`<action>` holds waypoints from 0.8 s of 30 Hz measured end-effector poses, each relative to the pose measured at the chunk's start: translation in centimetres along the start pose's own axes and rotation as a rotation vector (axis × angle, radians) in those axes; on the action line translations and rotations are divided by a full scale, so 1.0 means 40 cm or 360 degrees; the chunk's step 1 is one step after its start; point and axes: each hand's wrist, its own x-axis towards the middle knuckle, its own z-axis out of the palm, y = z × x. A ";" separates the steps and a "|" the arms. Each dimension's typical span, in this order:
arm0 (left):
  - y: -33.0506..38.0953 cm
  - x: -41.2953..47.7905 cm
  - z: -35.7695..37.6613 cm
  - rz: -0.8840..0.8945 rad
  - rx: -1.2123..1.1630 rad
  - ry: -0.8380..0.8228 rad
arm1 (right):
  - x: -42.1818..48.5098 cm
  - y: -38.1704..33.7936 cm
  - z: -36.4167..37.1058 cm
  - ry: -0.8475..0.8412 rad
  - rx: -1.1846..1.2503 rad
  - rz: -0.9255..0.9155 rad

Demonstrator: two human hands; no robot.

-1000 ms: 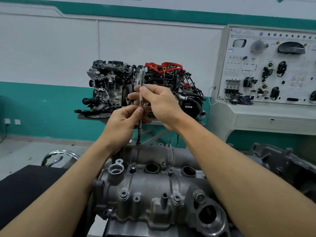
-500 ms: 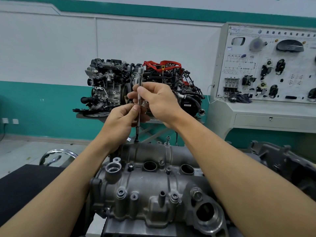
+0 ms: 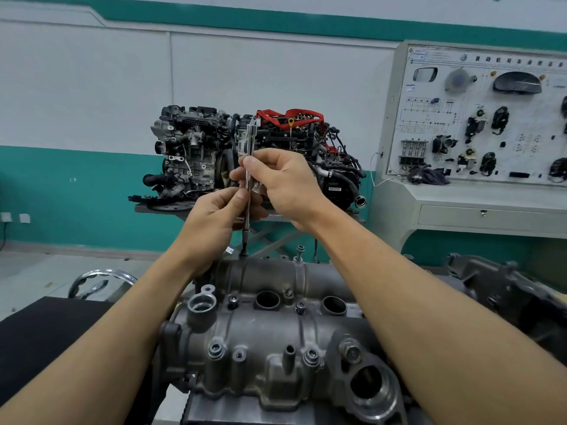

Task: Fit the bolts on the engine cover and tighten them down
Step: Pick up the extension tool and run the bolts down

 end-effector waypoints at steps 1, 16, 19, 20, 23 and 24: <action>0.002 0.000 0.002 -0.0004 -0.0013 -0.0013 | 0.001 0.002 0.000 0.0044 -0.0031 -0.0034; -0.005 -0.005 -0.007 0.0056 -0.0047 0.0072 | 0.011 0.007 -0.005 -0.0016 -0.0144 -0.0113; -0.001 -0.007 -0.004 0.0022 -0.0042 0.0074 | 0.014 0.015 0.004 0.0144 -0.0306 -0.0231; 0.000 -0.008 -0.004 0.0006 -0.0029 0.0071 | 0.015 0.017 0.010 0.0202 -0.0320 -0.0244; 0.009 -0.011 0.000 -0.0044 0.0061 0.0027 | 0.020 0.024 0.025 0.0387 -0.0389 -0.0272; 0.012 -0.012 0.002 -0.0059 0.0092 0.0014 | 0.021 0.026 0.028 0.0438 -0.0407 -0.0288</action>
